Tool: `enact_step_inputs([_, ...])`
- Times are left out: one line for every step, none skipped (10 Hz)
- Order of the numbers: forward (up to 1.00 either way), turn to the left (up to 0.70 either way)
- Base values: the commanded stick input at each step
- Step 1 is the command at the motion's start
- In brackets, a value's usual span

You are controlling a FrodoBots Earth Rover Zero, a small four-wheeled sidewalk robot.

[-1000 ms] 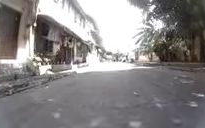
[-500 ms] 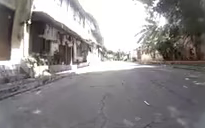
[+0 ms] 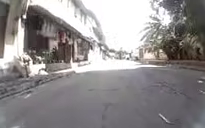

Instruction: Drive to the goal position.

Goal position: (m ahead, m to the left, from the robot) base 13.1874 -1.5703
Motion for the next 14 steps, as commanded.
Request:
enact_step_inputs([0.85, 0.0])
enact_step_inputs([0.85, 0.0])
enact_step_inputs([0.85, 0.0])
enact_step_inputs([0.85, 0.0])
enact_step_inputs([0.85, 0.0])
enact_step_inputs([0.85, 0.0])
enact_step_inputs([0.85, 0.0])
enact_step_inputs([0.85, 0.0])
enact_step_inputs([0.85, 0.0])
enact_step_inputs([0.85, 0.0])
enact_step_inputs([0.85, 0.0])
enact_step_inputs([0.85, 0.0])
enact_step_inputs([0.85, 0.0])
enact_step_inputs([0.85, 0.0])
